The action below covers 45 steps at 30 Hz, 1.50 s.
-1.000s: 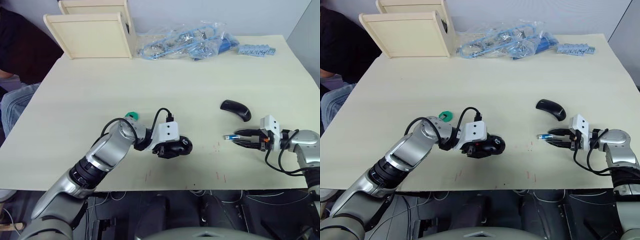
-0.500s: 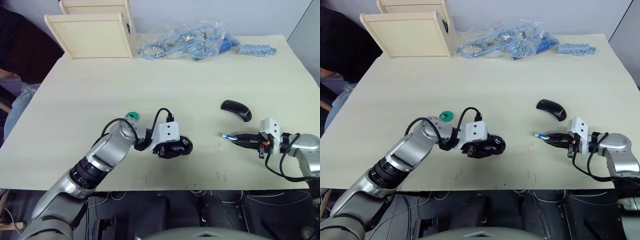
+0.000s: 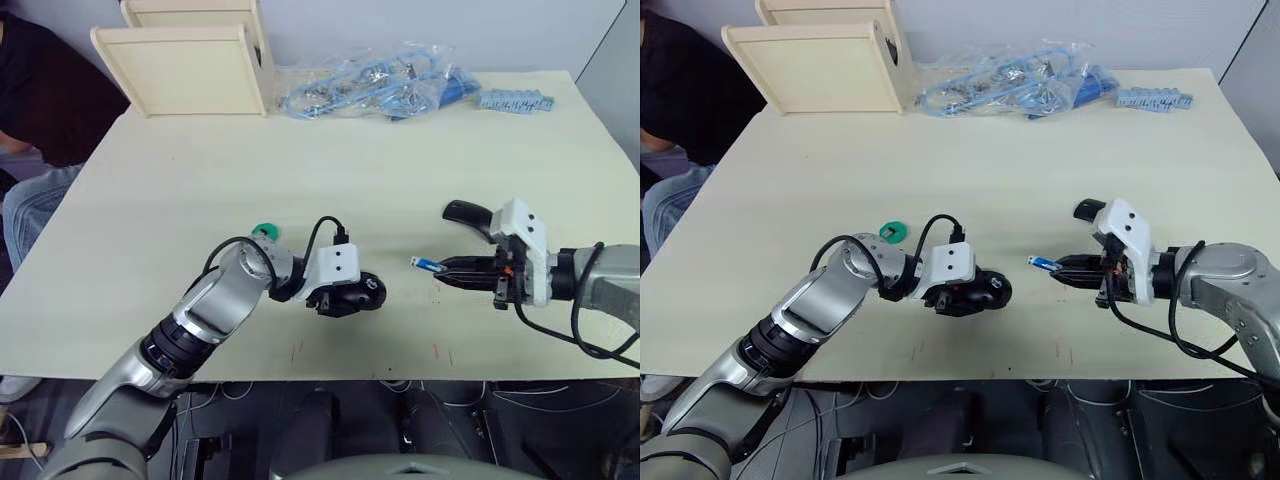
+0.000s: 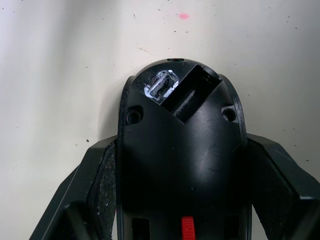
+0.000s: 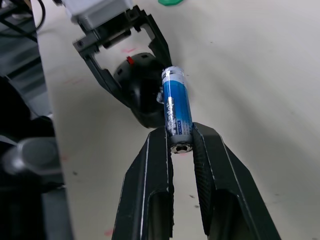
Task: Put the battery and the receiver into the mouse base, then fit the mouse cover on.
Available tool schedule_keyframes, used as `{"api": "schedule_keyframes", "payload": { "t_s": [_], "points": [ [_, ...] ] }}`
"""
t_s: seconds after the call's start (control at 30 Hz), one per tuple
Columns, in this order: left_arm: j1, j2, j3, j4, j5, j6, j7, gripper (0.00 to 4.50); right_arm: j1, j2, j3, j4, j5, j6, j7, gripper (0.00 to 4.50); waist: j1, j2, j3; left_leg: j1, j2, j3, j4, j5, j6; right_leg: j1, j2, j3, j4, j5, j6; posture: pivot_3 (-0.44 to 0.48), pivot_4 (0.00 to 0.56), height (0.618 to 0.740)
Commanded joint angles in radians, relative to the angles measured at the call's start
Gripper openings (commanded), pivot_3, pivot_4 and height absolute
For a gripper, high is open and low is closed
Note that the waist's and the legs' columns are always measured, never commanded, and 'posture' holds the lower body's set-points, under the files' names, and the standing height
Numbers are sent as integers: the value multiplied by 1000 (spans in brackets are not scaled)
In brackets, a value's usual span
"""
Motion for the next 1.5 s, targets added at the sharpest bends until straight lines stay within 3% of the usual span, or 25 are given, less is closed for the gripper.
{"api": "schedule_keyframes", "payload": {
  "t_s": [0.03,0.27,0.83,1.5],
  "points": [
    [19,0,-11,-13,10,4,3,2991,-58,20,6,-85,65,150,-115,45,-1,0,0,0,0,0,0,0,0,0,0,0,0,0,0,0,150,740],
    [26,4,-7,-19,13,7,-3,2991,-189,196,92,-61,105,420,-344,45,-4,0,0,-1,0,0,0,0,0,-1,0,0,0,0,0,0,150,740],
    [36,0,-8,-41,16,30,2,2991,-194,335,176,118,442,425,-823,45,-6,0,0,-1,0,0,-1,0,0,-2,0,0,0,0,0,0,150,740],
    [33,-13,-10,-40,19,42,9,2991,-249,452,213,294,625,425,-1172,45,-7,0,0,-1,0,0,-1,0,0,-2,0,0,1,0,0,0,150,740]
  ]
}}
